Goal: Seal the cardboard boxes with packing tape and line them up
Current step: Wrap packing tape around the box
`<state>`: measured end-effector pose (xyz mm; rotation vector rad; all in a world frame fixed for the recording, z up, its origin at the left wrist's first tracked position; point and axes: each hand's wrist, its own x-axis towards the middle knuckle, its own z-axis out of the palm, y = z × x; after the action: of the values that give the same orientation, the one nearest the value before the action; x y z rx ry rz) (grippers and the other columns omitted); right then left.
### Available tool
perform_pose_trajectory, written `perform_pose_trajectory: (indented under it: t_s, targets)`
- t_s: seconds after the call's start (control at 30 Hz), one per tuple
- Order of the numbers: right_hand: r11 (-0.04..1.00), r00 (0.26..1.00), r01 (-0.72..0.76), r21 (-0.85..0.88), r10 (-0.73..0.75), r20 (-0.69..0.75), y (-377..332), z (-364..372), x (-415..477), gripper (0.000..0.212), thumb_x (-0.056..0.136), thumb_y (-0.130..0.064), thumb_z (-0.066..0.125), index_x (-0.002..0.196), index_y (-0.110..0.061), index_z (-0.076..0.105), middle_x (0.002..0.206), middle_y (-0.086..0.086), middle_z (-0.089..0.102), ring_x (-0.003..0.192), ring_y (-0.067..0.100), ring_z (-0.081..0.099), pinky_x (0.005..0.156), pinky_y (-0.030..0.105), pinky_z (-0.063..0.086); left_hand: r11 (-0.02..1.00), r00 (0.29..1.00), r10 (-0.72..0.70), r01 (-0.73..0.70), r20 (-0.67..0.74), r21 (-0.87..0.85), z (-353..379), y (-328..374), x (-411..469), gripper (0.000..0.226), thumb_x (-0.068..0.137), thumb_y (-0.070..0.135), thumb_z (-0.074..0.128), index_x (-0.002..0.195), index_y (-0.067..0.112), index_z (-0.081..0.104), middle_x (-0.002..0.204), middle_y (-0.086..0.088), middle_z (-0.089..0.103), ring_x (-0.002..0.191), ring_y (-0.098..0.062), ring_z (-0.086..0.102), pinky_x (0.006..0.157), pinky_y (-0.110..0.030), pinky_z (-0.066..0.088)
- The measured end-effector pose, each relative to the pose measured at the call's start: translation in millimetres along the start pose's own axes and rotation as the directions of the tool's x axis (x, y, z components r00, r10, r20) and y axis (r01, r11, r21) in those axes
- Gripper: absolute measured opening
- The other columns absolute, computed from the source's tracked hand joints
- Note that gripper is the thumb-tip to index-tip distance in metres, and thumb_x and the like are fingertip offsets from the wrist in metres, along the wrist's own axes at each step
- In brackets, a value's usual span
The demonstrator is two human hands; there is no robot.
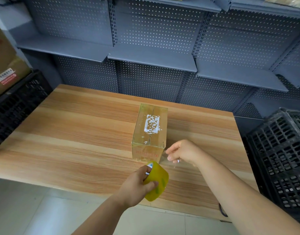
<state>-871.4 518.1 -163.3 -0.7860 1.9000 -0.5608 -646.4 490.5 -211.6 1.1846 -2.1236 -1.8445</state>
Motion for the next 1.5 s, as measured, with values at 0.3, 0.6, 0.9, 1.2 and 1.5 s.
perform_pose_trajectory:
  t_s: [0.3,0.6,0.9,1.2,1.5]
  targets:
    - [0.986,0.993,0.099,0.134,-0.107,0.052,-8.7,-5.0,-6.7,0.013,0.096,-0.007,0.06,0.092,-0.013,0.07,0.078,0.002,0.072,0.073,0.013,0.069,0.064,0.02,0.054,1.0,0.998,0.03,-0.03,-0.048,0.004,-6.6,4.8,4.3,0.026,0.093,0.036,0.061,0.117,0.029,0.054,0.106,0.008,0.067,0.094,-0.008,0.063,0.068,-0.012,0.047]
    - [0.912,0.934,0.321,-0.255,-0.349,-0.072,-19.2,16.8,-19.7,0.017,0.092,-0.013,0.065,0.08,-0.024,0.07,0.073,-0.007,0.072,0.067,0.005,0.067,0.076,0.025,0.056,0.993,0.981,-0.113,0.109,-0.156,-0.038,4.1,11.5,24.4,0.021,0.094,0.037,0.059,0.103,0.019,0.061,0.09,0.005,0.065,0.082,-0.013,0.061,0.064,-0.026,0.045]
    - [0.895,0.928,0.36,-0.263,-0.373,0.001,-46.2,-5.3,-22.9,0.009,0.093,-0.014,0.065,0.092,-0.017,0.073,0.079,-0.006,0.074,0.069,0.003,0.068,0.071,0.019,0.057,0.933,0.959,-0.281,0.263,-0.04,-0.245,-1.9,2.2,38.2,0.026,0.092,0.038,0.064,0.098,0.012,0.067,0.095,-0.004,0.069,0.078,-0.014,0.063,0.059,-0.021,0.047]
    - [0.9,0.945,0.3,-0.317,-0.325,-0.028,-65.2,-22.0,31.6,0.015,0.093,-0.026,0.067,0.105,-0.023,0.074,0.076,-0.006,0.068,0.061,0.008,0.055,0.052,0.014,0.041,0.91,0.978,-0.209,0.195,0.002,-0.365,-5.7,4.5,39.2,0.028,0.087,0.035,0.071,0.107,0.016,0.067,0.104,-0.005,0.071,0.097,-0.022,0.067,0.086,-0.04,0.058]
    - [0.937,0.955,0.286,-0.2,-0.296,-0.02,-49.3,-17.6,61.5,0.01,0.094,-0.009,0.063,0.1,-0.005,0.07,0.086,0.011,0.069,0.069,0.013,0.058,0.059,0.017,0.05,0.899,0.978,-0.206,0.205,0.04,-0.387,-3.4,-8.8,38.9,0.048,0.073,0.05,0.074,0.105,0.014,0.068,0.099,-0.005,0.071,0.093,-0.023,0.067,0.076,-0.034,0.056]
